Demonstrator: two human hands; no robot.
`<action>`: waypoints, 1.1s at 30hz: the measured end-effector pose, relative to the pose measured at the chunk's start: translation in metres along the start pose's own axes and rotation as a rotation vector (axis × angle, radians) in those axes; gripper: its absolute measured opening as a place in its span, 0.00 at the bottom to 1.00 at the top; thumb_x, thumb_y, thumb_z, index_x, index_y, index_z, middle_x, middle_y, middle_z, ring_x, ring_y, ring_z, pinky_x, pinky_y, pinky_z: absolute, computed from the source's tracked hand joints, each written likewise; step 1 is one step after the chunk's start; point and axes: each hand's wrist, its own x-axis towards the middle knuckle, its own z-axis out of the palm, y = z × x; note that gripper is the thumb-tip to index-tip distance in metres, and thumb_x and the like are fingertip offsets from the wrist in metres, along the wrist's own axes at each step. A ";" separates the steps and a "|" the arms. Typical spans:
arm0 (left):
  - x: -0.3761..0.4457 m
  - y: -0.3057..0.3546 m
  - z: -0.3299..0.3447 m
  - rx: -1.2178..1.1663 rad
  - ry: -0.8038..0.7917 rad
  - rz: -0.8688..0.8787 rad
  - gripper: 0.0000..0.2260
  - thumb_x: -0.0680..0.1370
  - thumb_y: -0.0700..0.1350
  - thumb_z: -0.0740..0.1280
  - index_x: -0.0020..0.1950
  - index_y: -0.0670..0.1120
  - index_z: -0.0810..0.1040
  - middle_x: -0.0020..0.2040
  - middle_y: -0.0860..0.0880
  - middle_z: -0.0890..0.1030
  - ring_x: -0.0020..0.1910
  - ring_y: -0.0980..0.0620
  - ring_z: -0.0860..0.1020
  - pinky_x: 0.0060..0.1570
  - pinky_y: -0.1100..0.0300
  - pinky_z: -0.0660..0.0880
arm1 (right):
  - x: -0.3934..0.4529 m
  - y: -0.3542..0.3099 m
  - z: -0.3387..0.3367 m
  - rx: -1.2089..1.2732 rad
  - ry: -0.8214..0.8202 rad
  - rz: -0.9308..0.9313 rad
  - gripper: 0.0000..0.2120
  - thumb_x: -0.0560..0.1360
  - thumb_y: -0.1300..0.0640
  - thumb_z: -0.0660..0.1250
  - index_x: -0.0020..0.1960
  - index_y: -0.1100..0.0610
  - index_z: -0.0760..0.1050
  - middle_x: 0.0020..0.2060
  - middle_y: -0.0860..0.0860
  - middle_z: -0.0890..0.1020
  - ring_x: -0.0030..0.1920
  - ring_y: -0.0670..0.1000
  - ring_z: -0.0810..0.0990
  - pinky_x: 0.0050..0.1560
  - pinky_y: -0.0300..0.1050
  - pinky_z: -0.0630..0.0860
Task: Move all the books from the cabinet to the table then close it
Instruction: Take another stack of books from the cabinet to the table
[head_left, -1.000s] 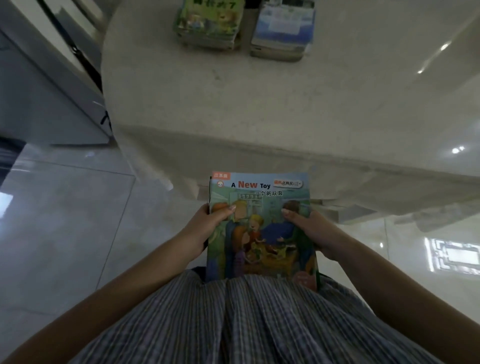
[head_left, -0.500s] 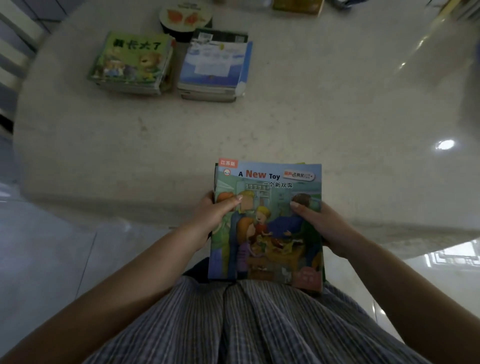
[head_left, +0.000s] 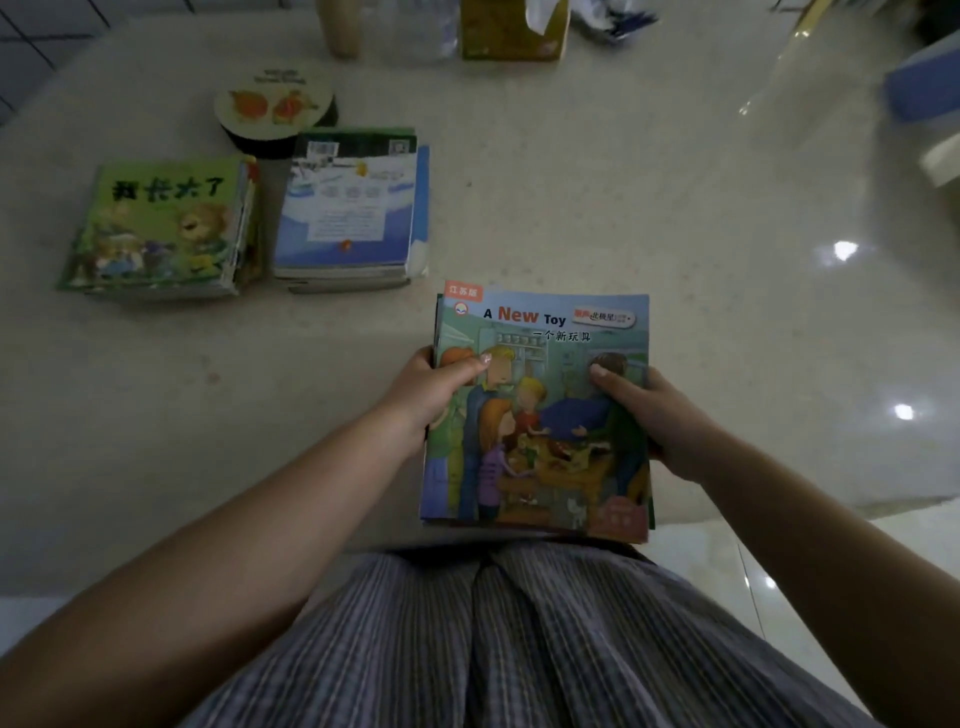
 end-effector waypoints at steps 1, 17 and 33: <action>0.009 0.006 0.002 -0.003 0.000 -0.010 0.14 0.75 0.44 0.70 0.58 0.44 0.76 0.52 0.45 0.82 0.51 0.47 0.80 0.50 0.55 0.77 | 0.005 -0.006 -0.003 0.008 -0.007 -0.005 0.25 0.70 0.43 0.70 0.62 0.55 0.71 0.53 0.55 0.83 0.49 0.56 0.84 0.44 0.52 0.83; 0.144 0.103 0.044 0.055 0.130 0.045 0.19 0.73 0.47 0.72 0.63 0.44 0.75 0.53 0.48 0.81 0.50 0.50 0.79 0.43 0.61 0.75 | 0.131 -0.123 -0.044 -0.155 0.044 -0.126 0.17 0.70 0.42 0.68 0.50 0.53 0.80 0.49 0.55 0.85 0.49 0.57 0.84 0.53 0.61 0.79; 0.210 0.151 0.066 0.060 0.270 0.010 0.17 0.72 0.46 0.72 0.60 0.46 0.78 0.53 0.45 0.83 0.50 0.47 0.82 0.51 0.51 0.80 | 0.215 -0.175 -0.060 -0.428 0.091 -0.239 0.17 0.74 0.41 0.64 0.53 0.52 0.79 0.49 0.52 0.83 0.48 0.53 0.82 0.52 0.50 0.79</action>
